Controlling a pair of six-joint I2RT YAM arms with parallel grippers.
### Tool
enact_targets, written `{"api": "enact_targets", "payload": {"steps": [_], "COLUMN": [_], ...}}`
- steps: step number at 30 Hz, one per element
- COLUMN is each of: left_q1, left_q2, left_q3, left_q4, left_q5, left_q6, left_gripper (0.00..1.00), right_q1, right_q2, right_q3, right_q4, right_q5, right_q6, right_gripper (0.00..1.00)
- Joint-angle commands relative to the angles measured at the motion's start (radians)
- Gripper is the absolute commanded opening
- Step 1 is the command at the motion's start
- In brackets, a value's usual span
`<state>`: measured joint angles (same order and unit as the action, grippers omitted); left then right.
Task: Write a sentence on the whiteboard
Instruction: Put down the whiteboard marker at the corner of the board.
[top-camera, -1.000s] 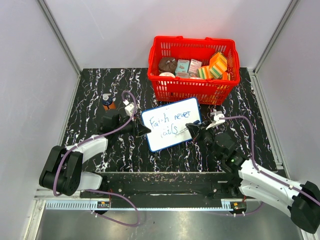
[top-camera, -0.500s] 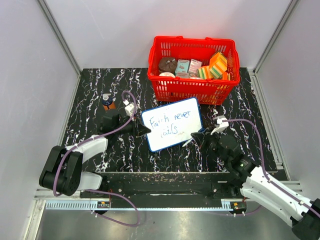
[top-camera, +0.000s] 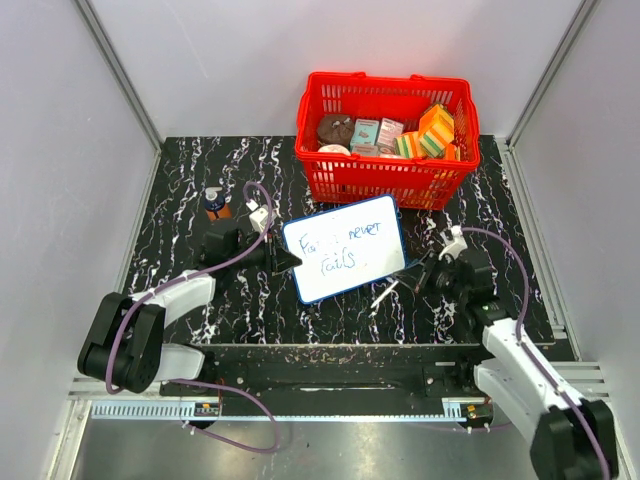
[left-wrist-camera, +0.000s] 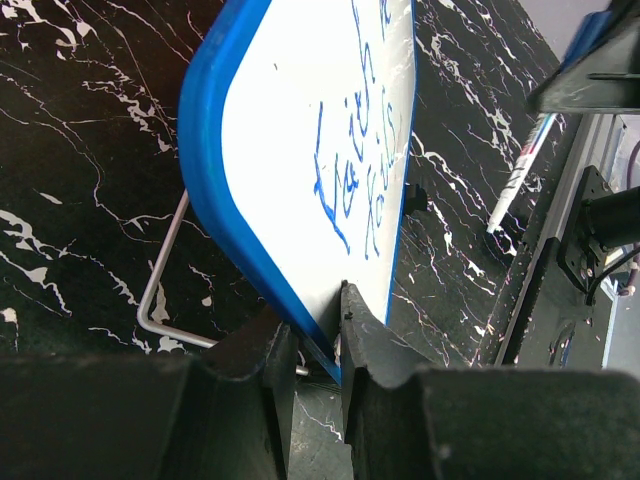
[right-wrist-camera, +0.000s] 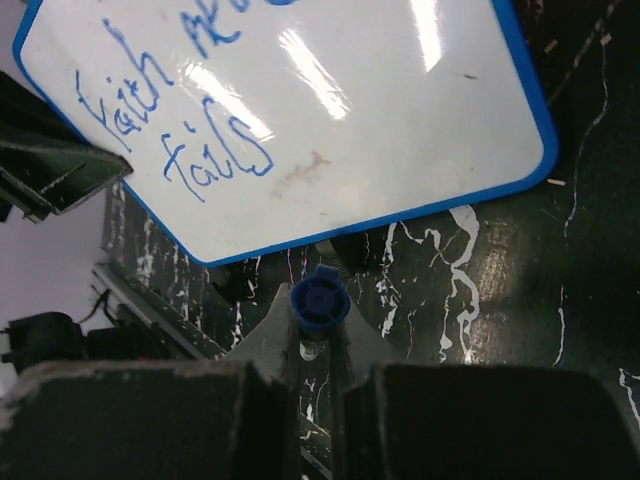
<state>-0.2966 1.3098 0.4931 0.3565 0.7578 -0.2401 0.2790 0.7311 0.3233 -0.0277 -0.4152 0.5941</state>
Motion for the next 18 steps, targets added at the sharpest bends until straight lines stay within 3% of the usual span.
{"api": "enact_targets", "payload": {"steps": [1, 11, 14, 15, 18], "left_q1": [0.008, 0.008, 0.008, 0.008, 0.008], "left_q2": [-0.023, -0.033, -0.046, -0.05, -0.076], "left_q3": [-0.007, -0.011, -0.014, -0.014, -0.021], "left_q4": [0.024, 0.022, 0.019, 0.016, 0.006], "left_q5": [-0.126, -0.129, -0.13, -0.132, -0.14], "left_q6": [0.131, 0.131, 0.133, 0.136, 0.14], "left_gripper": [0.0, 0.0, 0.0, 0.0, 0.0], "right_q1": [-0.202, -0.253, -0.253, -0.253, -0.251], "right_q2": [0.131, 0.531, 0.609, 0.623, 0.613], "right_q3": [-0.082, -0.018, -0.004, 0.0, -0.003], "right_q4": [0.164, 0.184, 0.209, 0.212, 0.212], "right_q5": [-0.379, -0.333, -0.343, -0.336, -0.315], "right_q6": [0.116, 0.085, 0.088, 0.09, 0.096], "right_gripper": [0.0, 0.0, 0.11, 0.22, 0.37]}}
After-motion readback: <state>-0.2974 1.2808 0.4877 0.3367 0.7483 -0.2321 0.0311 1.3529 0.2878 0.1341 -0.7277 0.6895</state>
